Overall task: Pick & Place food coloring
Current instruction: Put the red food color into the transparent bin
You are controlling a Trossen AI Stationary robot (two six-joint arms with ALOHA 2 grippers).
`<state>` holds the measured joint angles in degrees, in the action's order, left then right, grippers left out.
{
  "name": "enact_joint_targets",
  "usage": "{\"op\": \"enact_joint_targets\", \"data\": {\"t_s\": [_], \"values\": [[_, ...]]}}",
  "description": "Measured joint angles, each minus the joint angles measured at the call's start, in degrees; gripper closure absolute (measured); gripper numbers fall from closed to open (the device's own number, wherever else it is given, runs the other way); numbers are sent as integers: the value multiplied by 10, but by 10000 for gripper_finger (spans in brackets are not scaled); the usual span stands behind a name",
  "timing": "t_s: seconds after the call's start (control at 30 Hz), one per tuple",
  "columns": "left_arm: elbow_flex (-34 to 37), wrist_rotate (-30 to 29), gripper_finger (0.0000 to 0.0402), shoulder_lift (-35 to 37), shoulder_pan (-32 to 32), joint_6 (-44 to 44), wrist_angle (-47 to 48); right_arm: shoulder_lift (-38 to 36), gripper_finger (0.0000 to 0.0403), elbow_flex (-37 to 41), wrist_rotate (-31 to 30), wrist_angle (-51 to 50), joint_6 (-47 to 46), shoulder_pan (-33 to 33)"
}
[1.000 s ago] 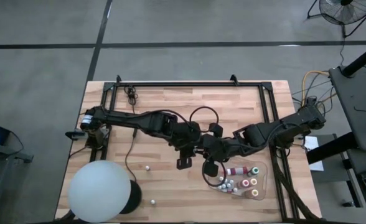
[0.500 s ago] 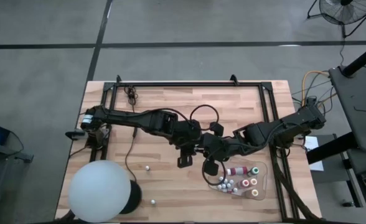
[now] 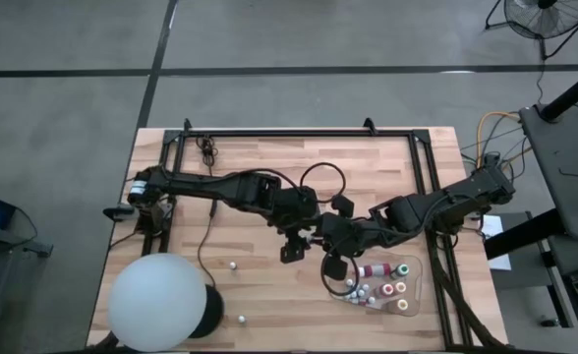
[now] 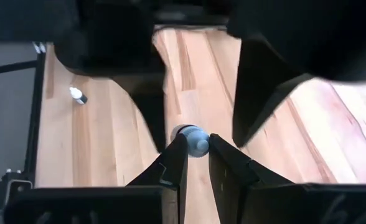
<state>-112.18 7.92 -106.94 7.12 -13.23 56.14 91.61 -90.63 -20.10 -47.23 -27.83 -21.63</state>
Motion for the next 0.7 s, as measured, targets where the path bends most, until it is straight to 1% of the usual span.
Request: {"op": "enact_joint_targets", "data": {"t_s": [0.13,0.3,0.47,0.7], "values": [[0,23,143,2,-1,11,8,-1,360,0,-1,-24,-5,0],[0,65,141,10,-2,12,32,-5,360,0,0,-57,-18,0],[0,67,141,24,-4,17,60,-12,360,0,11,-91,-40,-8],[-1,66,141,33,-7,31,93,-12,360,0,1,-152,-100,-39]]}}
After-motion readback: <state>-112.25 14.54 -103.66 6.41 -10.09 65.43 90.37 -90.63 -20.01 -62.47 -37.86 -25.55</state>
